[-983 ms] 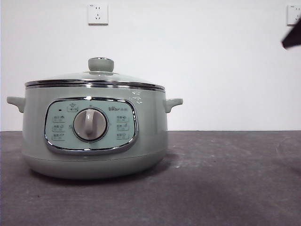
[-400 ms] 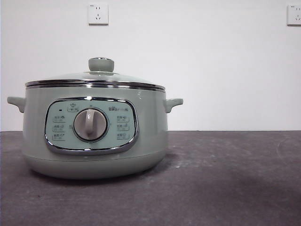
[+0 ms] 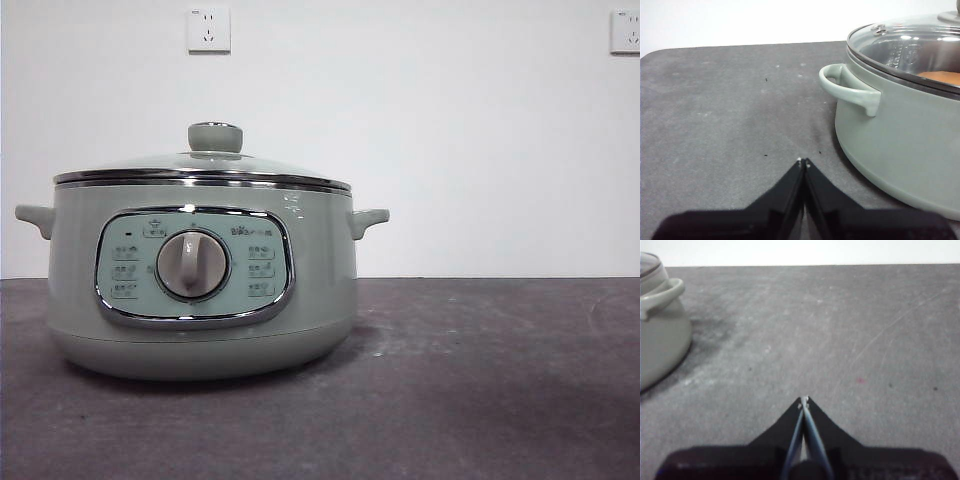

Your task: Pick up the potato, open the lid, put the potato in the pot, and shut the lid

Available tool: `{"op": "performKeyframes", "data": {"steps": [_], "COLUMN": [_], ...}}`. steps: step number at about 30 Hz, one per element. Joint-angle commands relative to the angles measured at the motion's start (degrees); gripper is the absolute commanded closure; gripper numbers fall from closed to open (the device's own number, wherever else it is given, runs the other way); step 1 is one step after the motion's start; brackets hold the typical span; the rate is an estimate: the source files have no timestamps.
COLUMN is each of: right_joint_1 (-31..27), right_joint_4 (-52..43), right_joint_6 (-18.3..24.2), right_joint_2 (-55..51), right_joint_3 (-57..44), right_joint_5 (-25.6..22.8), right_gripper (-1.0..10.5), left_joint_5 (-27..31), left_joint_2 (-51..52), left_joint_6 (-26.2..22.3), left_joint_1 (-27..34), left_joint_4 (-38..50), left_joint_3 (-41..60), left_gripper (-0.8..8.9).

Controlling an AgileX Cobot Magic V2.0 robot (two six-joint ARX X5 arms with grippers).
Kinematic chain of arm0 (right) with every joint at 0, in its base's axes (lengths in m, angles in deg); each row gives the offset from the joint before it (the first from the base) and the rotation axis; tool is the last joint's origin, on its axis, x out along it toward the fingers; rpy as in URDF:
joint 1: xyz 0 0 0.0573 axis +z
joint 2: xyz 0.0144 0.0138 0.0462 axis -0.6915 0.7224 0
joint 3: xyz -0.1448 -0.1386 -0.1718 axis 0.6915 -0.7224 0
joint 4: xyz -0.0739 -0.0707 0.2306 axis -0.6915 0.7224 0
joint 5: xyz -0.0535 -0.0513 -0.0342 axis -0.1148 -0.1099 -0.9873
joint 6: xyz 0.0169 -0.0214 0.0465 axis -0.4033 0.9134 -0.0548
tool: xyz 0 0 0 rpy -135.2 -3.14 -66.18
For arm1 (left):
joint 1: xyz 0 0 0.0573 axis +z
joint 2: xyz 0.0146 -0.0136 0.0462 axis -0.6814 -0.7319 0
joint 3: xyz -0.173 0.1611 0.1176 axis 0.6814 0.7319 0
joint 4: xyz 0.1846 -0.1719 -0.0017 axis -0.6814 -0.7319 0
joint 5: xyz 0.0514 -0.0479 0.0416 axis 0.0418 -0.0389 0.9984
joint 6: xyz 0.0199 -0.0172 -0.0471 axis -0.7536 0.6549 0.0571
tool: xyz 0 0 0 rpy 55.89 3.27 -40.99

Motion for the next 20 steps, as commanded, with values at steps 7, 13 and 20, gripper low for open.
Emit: {"op": "performKeyframes", "data": {"steps": [7, 13, 20], "right_joint_1": [0.0, 0.0, 0.0], "right_joint_4": [-4.1, -4.1, -4.1], "right_joint_6": [-0.4, -0.4, -0.4], "right_joint_2": [-1.2, -1.2, -1.2], "right_joint_3": [-2.3, -2.3, -2.3], "right_joint_5": [0.0, -0.3, -0.3], "right_gripper": [9.5, 9.5, 9.5], "left_joint_5": [-0.2, -0.1, -0.1], "left_joint_2": [0.2, 0.2, 0.2], "left_joint_6": [-0.1, -0.1, -0.1], "left_joint_1": [0.2, 0.2, 0.2], "left_joint_4": [0.3, 0.3, 0.3], "left_joint_3": [0.9, 0.9, 0.9], "left_gripper": [8.17, 8.17, 8.17]}}
